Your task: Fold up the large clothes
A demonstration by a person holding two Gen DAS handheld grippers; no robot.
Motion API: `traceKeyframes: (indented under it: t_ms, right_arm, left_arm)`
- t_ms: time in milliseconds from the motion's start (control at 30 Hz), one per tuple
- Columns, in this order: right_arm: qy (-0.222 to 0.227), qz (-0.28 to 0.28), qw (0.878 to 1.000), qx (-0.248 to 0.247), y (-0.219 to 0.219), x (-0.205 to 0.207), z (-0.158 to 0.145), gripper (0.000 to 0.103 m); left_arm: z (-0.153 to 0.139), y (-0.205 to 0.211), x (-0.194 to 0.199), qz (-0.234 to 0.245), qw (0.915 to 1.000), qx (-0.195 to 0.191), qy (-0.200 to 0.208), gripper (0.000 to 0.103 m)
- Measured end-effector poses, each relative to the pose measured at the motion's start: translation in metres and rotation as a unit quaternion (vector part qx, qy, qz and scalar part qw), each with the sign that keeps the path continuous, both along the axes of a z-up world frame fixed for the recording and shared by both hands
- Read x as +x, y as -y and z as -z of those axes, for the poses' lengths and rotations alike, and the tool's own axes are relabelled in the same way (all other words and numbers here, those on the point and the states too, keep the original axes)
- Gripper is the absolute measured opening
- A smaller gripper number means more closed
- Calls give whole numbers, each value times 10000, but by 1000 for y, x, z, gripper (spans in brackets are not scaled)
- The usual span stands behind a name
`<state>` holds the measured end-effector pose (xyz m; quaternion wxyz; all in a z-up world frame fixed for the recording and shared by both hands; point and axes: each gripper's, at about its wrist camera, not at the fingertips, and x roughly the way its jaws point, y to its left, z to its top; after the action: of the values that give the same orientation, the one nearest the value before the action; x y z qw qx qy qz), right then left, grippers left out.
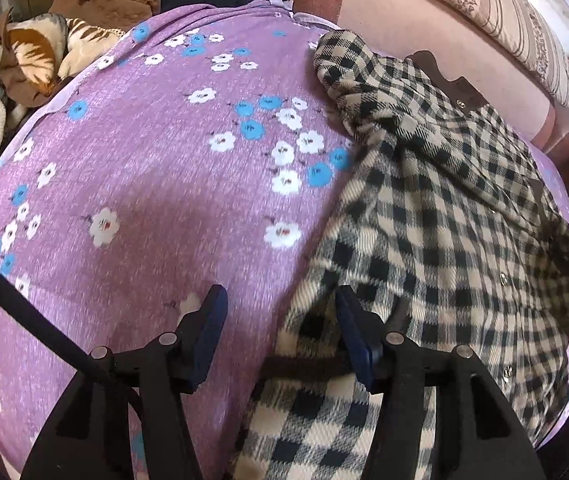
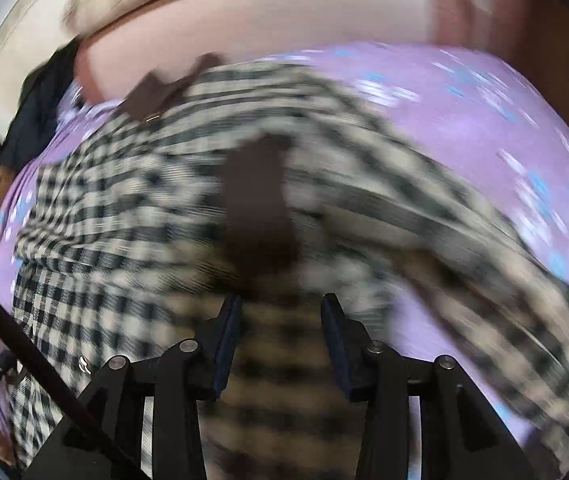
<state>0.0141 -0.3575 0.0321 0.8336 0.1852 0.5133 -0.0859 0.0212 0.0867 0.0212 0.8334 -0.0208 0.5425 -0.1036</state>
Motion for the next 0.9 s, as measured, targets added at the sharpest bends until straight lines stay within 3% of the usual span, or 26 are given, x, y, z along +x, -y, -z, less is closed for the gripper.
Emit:
traceKeyframes:
  t_ms: [133, 300, 400, 567, 633, 667, 700, 733, 767, 900]
  right_arm:
    - [228, 89, 9982, 546, 25, -60, -11, 52]
    - [267, -24, 9982, 540, 14, -124, -18, 56]
    - [236, -8, 9989, 404, 7, -152, -11, 59]
    - [329, 14, 9955, 893, -3, -176, 10, 62]
    - [367, -124, 9967, 720, -11, -177, 9, 66]
    - [369, -244, 9967, 679, -17, -176, 8, 64]
    - [400, -333, 9958, 749, -20, -176, 7, 44]
    - [399, -450, 9930, 1020, -23, -176, 9, 15]
    - [364, -478, 9907, 1219, -24, -176, 12, 14]
    - [426, -353, 9856, 1595, -21, -196, 8, 12]
  left_arm:
    - [1, -6, -15, 26, 9998, -185, -115, 60]
    - [2, -9, -40, -77, 9985, -457, -289, 70]
    - [2, -3, -57, 73, 9991, -285, -294, 70]
    - [2, 7, -96, 386, 9990, -120, -191, 70]
    - [0, 13, -110, 415, 9991, -26, -58, 61]
    - [-1, 16, -114, 404, 9991, 130, 20, 40]
    - [-2, 19, -120, 420, 9987, 283, 71, 24]
    - [-4, 19, -122, 436, 9987, 257, 84, 18]
    - [-6, 17, -126, 407, 9990, 177, 73, 12]
    - [-18, 1, -141, 188, 9996, -209, 10, 6]
